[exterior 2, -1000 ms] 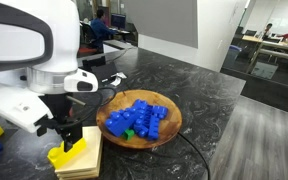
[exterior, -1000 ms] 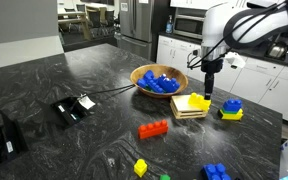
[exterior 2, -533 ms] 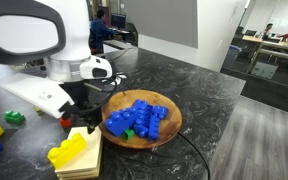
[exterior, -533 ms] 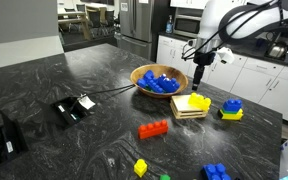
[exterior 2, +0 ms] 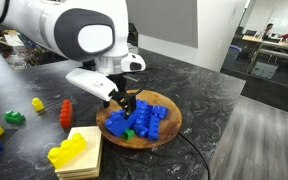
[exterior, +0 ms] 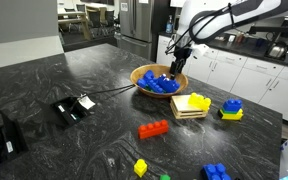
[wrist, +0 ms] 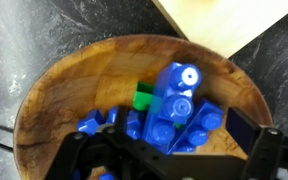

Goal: Remove the stacked blue blocks from the wooden bowl

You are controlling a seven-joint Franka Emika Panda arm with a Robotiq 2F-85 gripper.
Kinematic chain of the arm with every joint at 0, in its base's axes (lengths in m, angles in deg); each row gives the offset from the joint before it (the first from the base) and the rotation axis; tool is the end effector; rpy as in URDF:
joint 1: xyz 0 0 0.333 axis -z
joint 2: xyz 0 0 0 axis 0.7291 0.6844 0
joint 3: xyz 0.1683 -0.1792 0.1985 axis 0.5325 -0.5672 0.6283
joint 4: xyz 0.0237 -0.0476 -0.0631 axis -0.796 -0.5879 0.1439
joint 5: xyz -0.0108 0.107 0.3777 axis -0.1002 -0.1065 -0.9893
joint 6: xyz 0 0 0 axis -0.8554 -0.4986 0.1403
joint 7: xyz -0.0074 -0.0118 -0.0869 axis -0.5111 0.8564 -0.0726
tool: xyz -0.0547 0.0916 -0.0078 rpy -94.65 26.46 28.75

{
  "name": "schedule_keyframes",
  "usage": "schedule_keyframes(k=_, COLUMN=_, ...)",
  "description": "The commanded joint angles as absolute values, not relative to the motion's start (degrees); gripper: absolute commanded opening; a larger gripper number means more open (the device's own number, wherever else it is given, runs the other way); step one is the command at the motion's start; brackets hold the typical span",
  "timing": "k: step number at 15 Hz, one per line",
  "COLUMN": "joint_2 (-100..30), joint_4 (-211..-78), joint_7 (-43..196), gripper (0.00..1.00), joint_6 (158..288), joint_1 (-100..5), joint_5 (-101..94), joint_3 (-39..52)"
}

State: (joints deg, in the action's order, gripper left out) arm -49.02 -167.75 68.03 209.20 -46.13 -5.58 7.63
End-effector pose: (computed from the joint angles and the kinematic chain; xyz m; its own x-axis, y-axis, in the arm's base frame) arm 0.5649 -0.0369 0.4385 0.9984 0.0021 0.0569 0.0013 -0.9999 0.0143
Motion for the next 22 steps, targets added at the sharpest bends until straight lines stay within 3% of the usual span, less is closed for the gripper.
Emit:
schedule_keyframes(k=1, joint_2=-44.6, joint_4=-162.9, joint_7=74.8, gripper=1.00, joint_6=208.9, joint_1=-45.9, joint_5=-2.1, joint_3=7.9)
schedule_keyframes(k=9, joint_2=-38.2, joint_4=-159.9, joint_7=78.0, gripper=1.00, joint_6=207.9, joint_1=-46.4, joint_5=-1.4, joint_3=8.0)
schedule_keyframes(k=10, joint_2=-37.7, joint_4=-159.6, joint_7=77.8, gripper=0.96, joint_6=207.8, joint_1=-46.3, joint_5=-1.7, joint_3=7.9)
schedule_keyframes(k=11, joint_2=-37.2, joint_4=-159.4, joint_7=77.1, gripper=0.74, joint_6=207.8, joint_1=-46.1, joint_5=-2.4, joint_3=8.0)
schedule_keyframes(k=13, joint_2=-36.8, joint_4=-159.0, joint_7=77.1, gripper=0.69, joint_6=208.0, joint_1=-46.0, joint_5=-2.5, joint_3=8.0)
schedule_keyframes(k=20, joint_2=-37.1, joint_4=-157.3, joint_7=75.0, gripper=0.19, joint_6=206.7, joint_1=-45.4, joint_5=-4.5, joint_3=8.3)
schedule_keyframes(k=22, joint_2=-37.6, joint_4=-156.7, joint_7=74.1, gripper=0.09, joint_6=206.1, joint_1=-45.3, joint_5=-4.9, joint_3=8.3)
